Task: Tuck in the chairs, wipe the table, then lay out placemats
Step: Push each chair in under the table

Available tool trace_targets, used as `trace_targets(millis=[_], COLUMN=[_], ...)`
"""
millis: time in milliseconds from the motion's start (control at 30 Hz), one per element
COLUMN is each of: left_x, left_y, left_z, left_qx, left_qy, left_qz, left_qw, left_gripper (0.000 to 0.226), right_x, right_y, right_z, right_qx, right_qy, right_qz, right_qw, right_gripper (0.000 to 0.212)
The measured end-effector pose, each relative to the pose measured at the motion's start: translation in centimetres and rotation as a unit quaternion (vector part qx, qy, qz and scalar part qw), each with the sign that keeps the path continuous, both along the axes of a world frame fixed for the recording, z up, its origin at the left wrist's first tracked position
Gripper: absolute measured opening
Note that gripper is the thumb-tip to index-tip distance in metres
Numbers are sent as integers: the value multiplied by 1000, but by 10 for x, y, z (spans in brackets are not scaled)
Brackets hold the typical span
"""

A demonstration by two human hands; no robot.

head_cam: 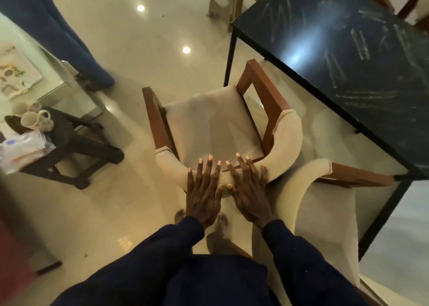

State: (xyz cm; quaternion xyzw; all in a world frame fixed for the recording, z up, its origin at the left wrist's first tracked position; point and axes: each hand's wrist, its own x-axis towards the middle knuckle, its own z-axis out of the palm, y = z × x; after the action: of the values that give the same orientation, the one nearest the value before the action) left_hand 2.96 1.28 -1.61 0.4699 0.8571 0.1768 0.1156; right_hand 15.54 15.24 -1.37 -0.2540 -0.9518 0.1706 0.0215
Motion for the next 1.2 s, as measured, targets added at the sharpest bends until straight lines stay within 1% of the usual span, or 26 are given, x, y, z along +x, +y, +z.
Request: trace_targets(millis=[67, 133, 400, 600, 700, 767, 900, 1000, 1200], left_x=[-1, -4, -38, -67, -65, -56, -34, -18, -39], left_y=[4, 5, 4, 1, 3, 4, 12, 19, 31], left_z=[0, -2, -9, -8, -6, -2, 2, 0, -4], left_qx=[9, 7, 3, -6, -13, -15, -6, 6, 41], left_qy=[-11, -15, 8, 32, 43, 49, 42, 35, 11], left_qz=[9, 11, 1, 8, 11, 32, 56, 60, 90], left_qw=[1000, 1000, 1000, 999, 999, 998, 998, 998, 995], left_gripper=[62, 63, 65, 66, 69, 70, 70, 68, 66], right_x=[-4, -8, -40, -66, -59, -49, -35, -29, -45], right_y=[4, 3, 0, -4, 4, 12, 29, 35, 30], right_z=[-2, -3, -10, -7, -5, -3, -3, -2, -6], right_qx=[-2, 2, 18, -13, 0, 22, 31, 43, 32], right_qy=[17, 16, 16, 26, 17, 20, 34, 34, 8], right_qz=[-3, -3, -12, -2, 38, 69, 49, 56, 36], right_qw=[1000, 1000, 1000, 1000, 999, 997, 998, 997, 999], right_gripper=[66, 66, 69, 65, 65, 66, 67, 68, 72])
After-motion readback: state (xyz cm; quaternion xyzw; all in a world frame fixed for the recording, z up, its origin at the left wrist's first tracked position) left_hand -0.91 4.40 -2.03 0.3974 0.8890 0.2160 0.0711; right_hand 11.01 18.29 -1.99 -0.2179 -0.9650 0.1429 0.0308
